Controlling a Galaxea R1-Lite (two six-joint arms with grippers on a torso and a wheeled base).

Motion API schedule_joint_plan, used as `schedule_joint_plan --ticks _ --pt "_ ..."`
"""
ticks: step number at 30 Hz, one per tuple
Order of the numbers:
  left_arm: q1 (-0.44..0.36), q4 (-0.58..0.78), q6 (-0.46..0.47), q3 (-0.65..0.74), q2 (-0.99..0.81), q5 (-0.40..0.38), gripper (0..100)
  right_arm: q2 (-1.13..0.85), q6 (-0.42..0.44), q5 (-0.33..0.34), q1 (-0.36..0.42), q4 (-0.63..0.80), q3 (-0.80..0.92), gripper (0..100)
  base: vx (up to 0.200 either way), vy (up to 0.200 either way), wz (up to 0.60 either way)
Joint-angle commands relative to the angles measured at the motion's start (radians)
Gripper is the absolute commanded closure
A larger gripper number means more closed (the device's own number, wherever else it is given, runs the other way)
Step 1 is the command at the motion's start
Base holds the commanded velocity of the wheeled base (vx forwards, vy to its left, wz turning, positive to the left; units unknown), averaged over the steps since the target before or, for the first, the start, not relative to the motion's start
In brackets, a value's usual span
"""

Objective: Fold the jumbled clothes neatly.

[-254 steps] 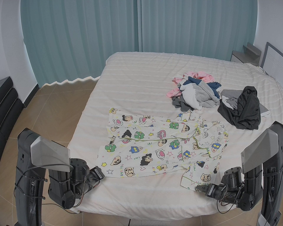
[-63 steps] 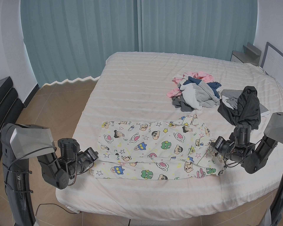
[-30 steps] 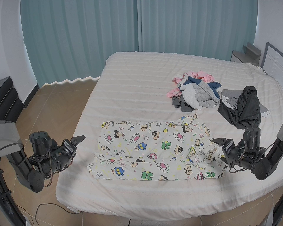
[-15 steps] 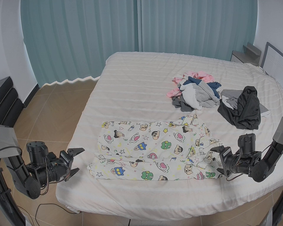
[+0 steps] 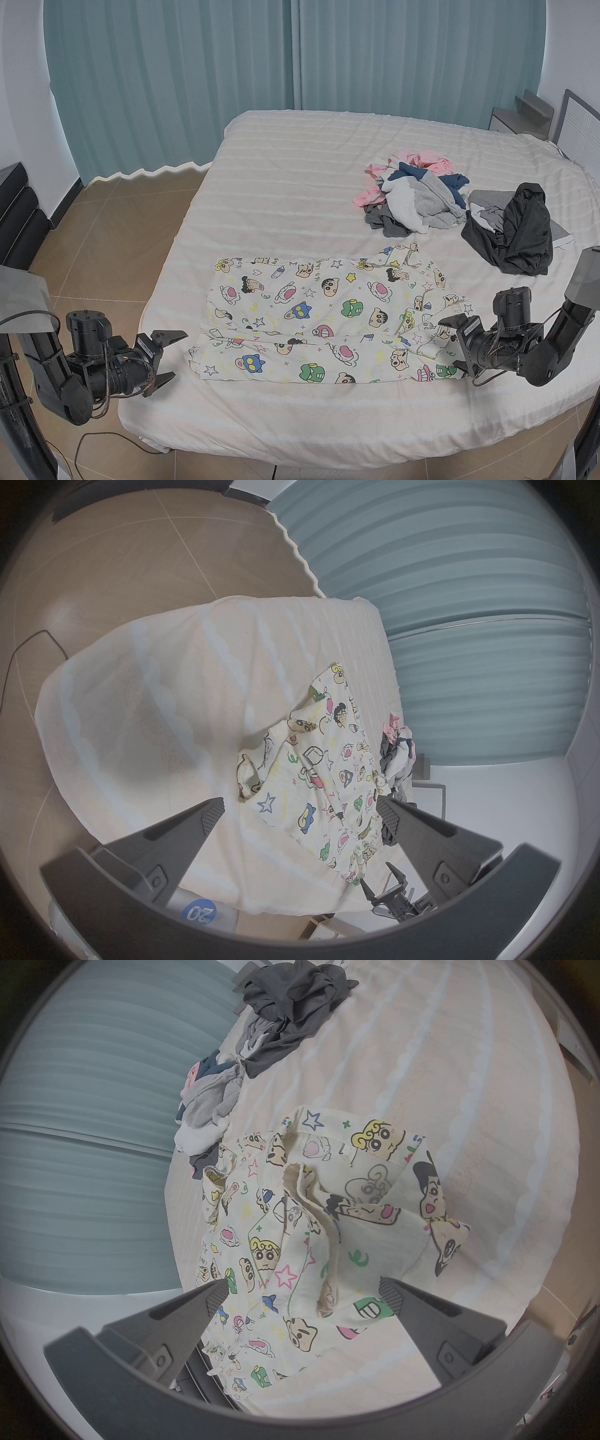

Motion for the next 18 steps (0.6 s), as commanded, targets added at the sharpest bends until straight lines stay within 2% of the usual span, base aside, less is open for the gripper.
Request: schedule_joint_plan --ticks 1,10,18 --pt "0.000 0.000 0.000 0.000 0.016 0.003 0 0.027 -0.002 0.000 0.004 0.000 -0.001 0 0.000 0.000 0.00" --pt "0.000 0.000 0.000 0.000 0.016 0.004 0 0.032 -0.008 -0.014 0.019 0.003 -0.047 0 0.000 0.000 0.00" --pt "0.000 0.000 0.049 0.001 0.028 0.007 0 0.076 -0.011 -0.014 0.022 0.010 -0.073 0 0.000 0.000 0.00"
